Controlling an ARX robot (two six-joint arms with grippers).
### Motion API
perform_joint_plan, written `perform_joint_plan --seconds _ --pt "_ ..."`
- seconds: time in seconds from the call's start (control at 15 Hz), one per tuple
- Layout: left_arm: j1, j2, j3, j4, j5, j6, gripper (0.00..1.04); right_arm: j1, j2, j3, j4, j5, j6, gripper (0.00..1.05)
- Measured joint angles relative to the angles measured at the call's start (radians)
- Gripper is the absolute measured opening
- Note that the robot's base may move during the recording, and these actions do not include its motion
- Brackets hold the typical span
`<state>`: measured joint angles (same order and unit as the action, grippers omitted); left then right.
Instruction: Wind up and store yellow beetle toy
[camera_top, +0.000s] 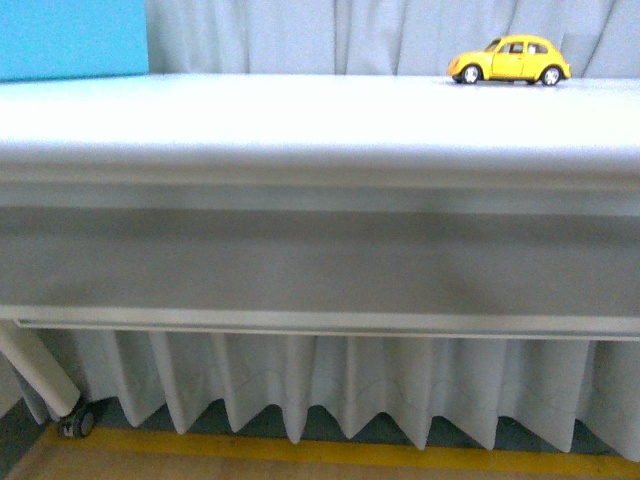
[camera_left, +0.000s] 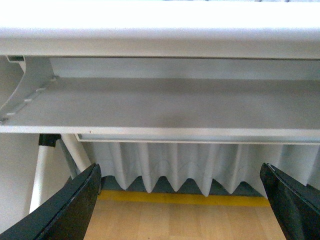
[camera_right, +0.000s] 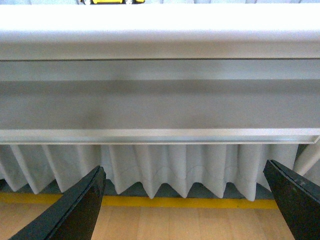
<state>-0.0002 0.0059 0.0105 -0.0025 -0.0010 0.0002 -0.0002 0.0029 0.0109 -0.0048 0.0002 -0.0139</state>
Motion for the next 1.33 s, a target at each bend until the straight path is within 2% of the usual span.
perform_joint_plan --seconds 1.33 --pt "0.000 0.000 0.000 0.002 0.000 0.000 0.98 0.000 0.001 0.000 0.005 0.000 0.004 0.98"
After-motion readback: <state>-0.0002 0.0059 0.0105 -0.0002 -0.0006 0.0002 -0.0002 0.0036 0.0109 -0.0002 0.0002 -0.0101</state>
